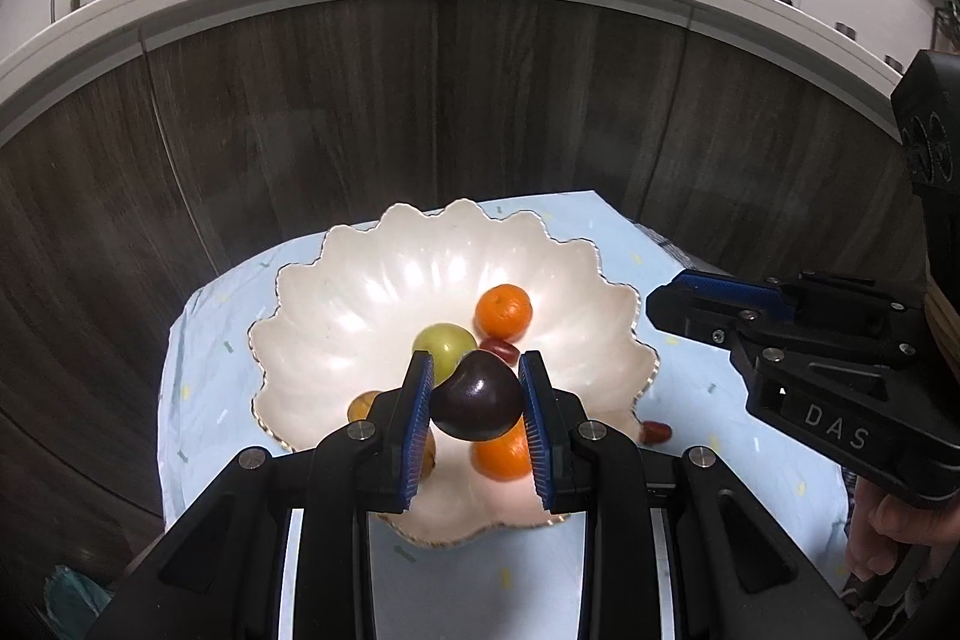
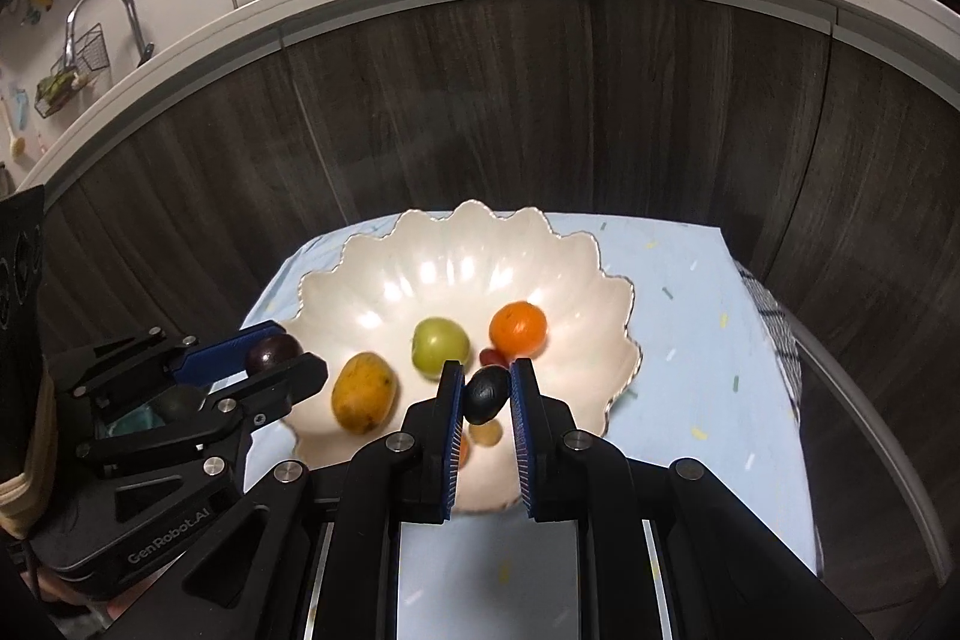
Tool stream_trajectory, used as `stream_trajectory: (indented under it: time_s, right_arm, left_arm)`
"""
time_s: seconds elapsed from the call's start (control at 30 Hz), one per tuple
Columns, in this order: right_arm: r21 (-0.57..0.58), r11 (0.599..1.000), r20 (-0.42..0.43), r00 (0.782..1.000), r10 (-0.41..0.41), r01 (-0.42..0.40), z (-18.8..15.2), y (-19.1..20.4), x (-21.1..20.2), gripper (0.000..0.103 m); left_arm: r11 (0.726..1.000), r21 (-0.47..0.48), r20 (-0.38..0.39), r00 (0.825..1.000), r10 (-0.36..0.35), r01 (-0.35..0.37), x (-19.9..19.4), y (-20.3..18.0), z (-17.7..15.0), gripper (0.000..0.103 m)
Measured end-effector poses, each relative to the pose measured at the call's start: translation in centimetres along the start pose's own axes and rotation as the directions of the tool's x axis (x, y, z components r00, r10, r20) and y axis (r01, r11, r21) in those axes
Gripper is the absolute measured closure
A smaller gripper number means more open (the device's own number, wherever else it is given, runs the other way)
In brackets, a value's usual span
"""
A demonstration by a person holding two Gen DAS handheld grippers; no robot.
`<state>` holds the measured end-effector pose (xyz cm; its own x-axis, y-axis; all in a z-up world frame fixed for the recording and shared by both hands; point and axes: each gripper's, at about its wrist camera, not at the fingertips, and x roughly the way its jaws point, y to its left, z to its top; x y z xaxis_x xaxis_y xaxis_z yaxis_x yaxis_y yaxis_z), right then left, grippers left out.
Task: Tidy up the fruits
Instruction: 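Carry the cherry in the left tool over the bowl while the right tool carries the berry, then open the left tool to drop the cherry into the bowl while the right tool releases the berry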
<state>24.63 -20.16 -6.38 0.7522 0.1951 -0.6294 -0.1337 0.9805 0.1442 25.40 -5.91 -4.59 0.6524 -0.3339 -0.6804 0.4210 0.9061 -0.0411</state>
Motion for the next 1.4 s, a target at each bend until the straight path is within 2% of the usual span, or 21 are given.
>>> stream_trajectory:
  time_s: [0.5, 0.83, 1.0, 1.17, 1.23, 1.3, 1.37, 1.4]
  right_arm:
    - [0.035, 0.998, -0.076, 0.996, -0.045, 0.047, 0.9, -1.8, 5.2, 0.086]
    - [0.040, 0.997, -0.133, 0.989, -0.067, 0.073, 0.7, -2.4, 7.5, 0.086]
    - [0.034, 0.996, -0.146, 0.987, -0.071, 0.077, 0.8, -2.5, 8.0, 0.086]
    - [0.016, 0.996, -0.145, 0.986, -0.084, 0.087, 1.0, -2.3, 8.0, 0.085]
    - [0.013, 0.996, -0.144, 0.986, -0.088, 0.091, 1.1, -2.3, 7.9, 0.082]
    - [0.014, 0.995, -0.136, 0.986, -0.094, 0.097, 1.1, -2.3, 7.6, 0.062]
    - [0.015, 0.994, -0.125, 0.986, -0.107, 0.109, 1.2, -2.3, 7.3, 0.051]
    - [0.014, 0.994, -0.119, 0.987, -0.110, 0.112, 1.3, -2.3, 7.1, 0.050]
  left_arm:
    - [0.990, -0.057, -0.071, 0.990, 0.123, -0.128, 4.9, 2.4, 0.4, 0.074]
    - [0.982, -0.083, -0.123, 0.980, 0.159, -0.169, 7.1, 3.4, 0.1, 0.074]
    - [0.981, -0.101, -0.137, 0.979, 0.151, -0.165, 7.6, 3.7, 0.1, 0.073]
    - [0.980, -0.096, -0.124, 0.979, 0.162, -0.175, 7.3, 3.5, 0.2, 0.054]
    - [0.979, -0.095, -0.117, 0.979, 0.169, -0.181, 7.1, 3.5, 0.2, 0.050]
    - [0.978, -0.094, -0.112, 0.978, 0.174, -0.185, 6.8, 3.5, 0.3, 0.047]
    - [0.978, -0.095, -0.101, 0.979, 0.177, -0.187, 6.5, 3.4, 0.5, 0.042]
    - [0.977, -0.097, -0.096, 0.979, 0.180, -0.190, 6.2, 3.4, 0.5, 0.040]
